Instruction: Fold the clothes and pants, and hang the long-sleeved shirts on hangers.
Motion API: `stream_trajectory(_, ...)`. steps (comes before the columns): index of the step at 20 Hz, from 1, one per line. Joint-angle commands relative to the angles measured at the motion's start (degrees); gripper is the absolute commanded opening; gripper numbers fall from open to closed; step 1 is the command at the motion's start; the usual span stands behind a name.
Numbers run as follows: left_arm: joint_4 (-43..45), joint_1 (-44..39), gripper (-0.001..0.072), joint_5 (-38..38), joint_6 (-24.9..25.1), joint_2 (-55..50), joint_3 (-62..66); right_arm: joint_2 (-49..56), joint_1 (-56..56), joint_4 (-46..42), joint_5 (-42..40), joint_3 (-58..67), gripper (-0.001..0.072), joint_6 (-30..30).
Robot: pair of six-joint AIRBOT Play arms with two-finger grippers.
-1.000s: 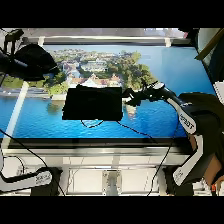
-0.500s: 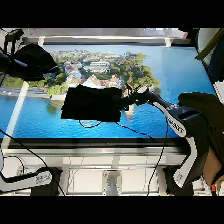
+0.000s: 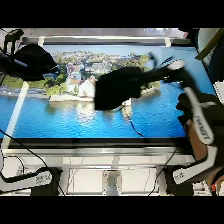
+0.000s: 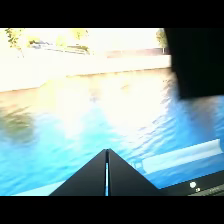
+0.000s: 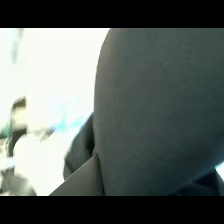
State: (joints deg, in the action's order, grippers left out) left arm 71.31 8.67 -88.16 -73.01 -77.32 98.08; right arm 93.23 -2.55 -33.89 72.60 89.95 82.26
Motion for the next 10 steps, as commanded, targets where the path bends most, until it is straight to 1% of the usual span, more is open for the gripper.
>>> stream_trajectory(1, 0.0, 0.0, 0.0008, 0.0, 0.0, 0.0, 0.0, -11.0, -15.4, -8.2, 9.0, 0.9, 0.0017, 5.1)
stream_trajectory(3, 0.0, 0.0, 0.0008, 0.0, 0.0, 0.0, 0.0, -17.4, -27.2, -10.4, 15.0, 0.9, 0.0016, 5.9)
stream_trajectory(5, 0.0, 0.0, 0.0008, 0.1, 0.0, 0.0, 0.0, -22.6, -38.7, -11.7, 22.8, 0.9, 0.0016, 7.1)
stream_trajectory(6, 0.0, 0.0, 0.0008, 0.3, 0.0, 0.0, 0.0, -24.9, -44.0, -14.2, 27.0, 0.9, 0.0016, 7.1)
stream_trajectory(7, 0.0, 0.0, 0.0008, 0.5, 0.0, 0.0, 0.0, -26.9, -49.3, -19.1, 31.4, 0.8, 0.0016, 7.1)
stream_trajectory(8, 0.0, 0.0, 0.0008, 0.5, 0.0, 0.0, 0.0, -28.7, -53.7, -25.0, 33.0, 0.6, 0.0016, 7.3)
stream_trajectory(10, 0.0, 0.0, 0.0008, 0.4, -0.3, 0.0, 0.0, -31.8, -62.8, -35.1, 32.9, 0.3, 0.0016, 7.3)
